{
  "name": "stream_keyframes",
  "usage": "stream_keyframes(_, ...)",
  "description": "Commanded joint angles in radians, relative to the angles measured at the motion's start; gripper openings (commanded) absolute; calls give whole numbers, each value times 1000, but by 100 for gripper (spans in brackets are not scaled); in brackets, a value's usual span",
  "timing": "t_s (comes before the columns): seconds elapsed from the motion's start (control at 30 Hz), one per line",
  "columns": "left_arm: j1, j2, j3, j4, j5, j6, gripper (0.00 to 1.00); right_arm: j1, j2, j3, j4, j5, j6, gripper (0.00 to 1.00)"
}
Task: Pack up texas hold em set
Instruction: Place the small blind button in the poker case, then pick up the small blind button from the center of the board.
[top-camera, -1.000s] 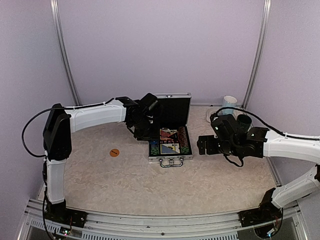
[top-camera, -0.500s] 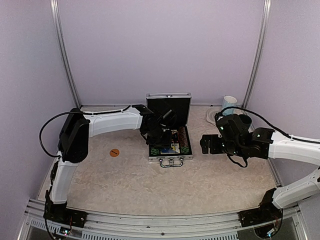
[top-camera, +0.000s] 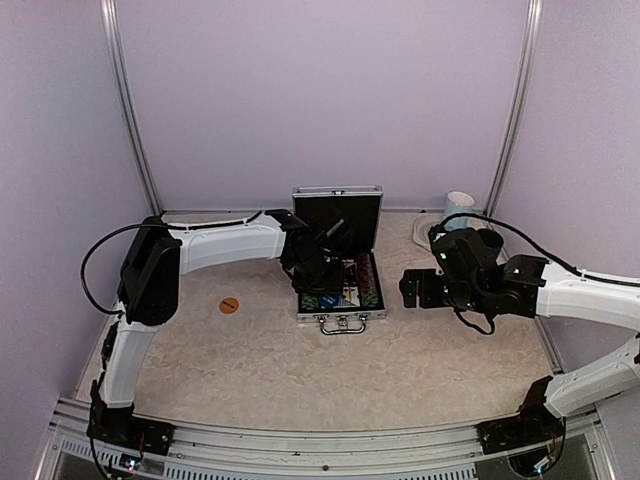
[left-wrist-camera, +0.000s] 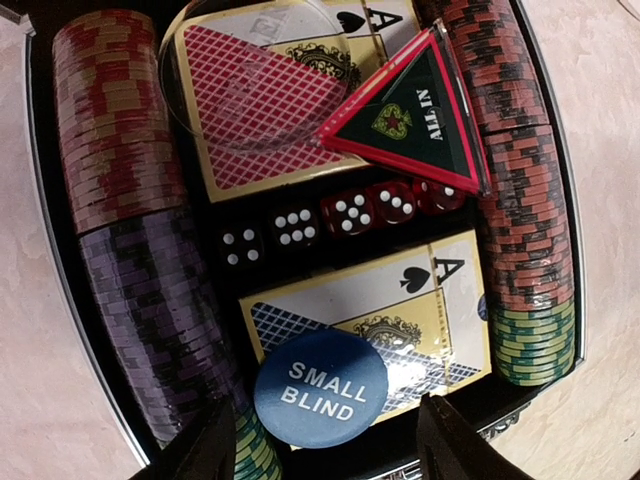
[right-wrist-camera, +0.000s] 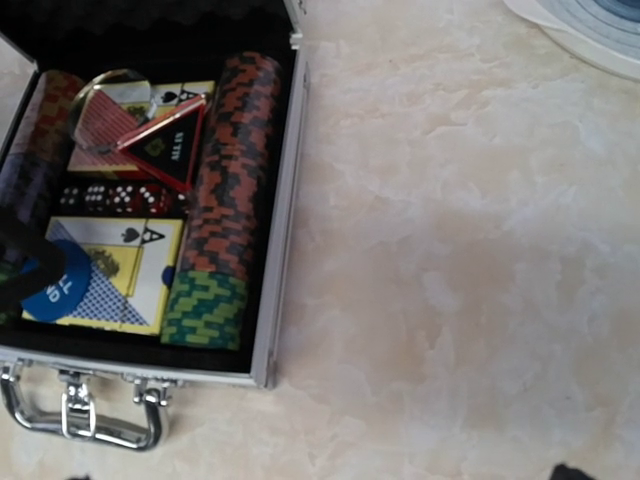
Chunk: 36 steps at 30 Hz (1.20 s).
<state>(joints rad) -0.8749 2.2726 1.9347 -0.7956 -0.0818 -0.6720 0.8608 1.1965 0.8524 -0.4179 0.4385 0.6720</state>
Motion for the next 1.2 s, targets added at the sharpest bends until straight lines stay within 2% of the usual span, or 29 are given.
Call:
stream_keyframes(0.0, 5, -24, 31, 4, -25, 9, 62, -8, 7, 27, -13, 3, -10, 99)
stream_keyframes(0.17, 53, -143, -49, -22, -85, 19, 72, -8, -2, 28, -21, 5, -18, 99)
stream_keyframes(0.37, 143, -302, -311, -13, -104, 28, 82, -8, 0, 21, 5, 4, -26, 99)
stream_keyframes(0.43, 170, -338, -396, -10, -111, 26, 90, -8, 6, 22, 15, -2, -29, 99)
stream_keyframes(0.63, 265, -424, -602, 15, -106, 30, 94, -8, 28, 23, 43, -20, -34, 99)
stream_keyframes(0.67, 278, -432, -618, 16, -111, 33, 98, -8, 31, 23, 45, -22, -36, 99)
stream_keyframes(0.87, 328, -425, -669, 27, -145, 60, 98, -8, 34, 14, 52, -31, -28, 99)
stream_keyframes(1.17, 367, -359, -683, 91, -111, 82, 91, -8, 28, 5, 54, -36, -22, 99)
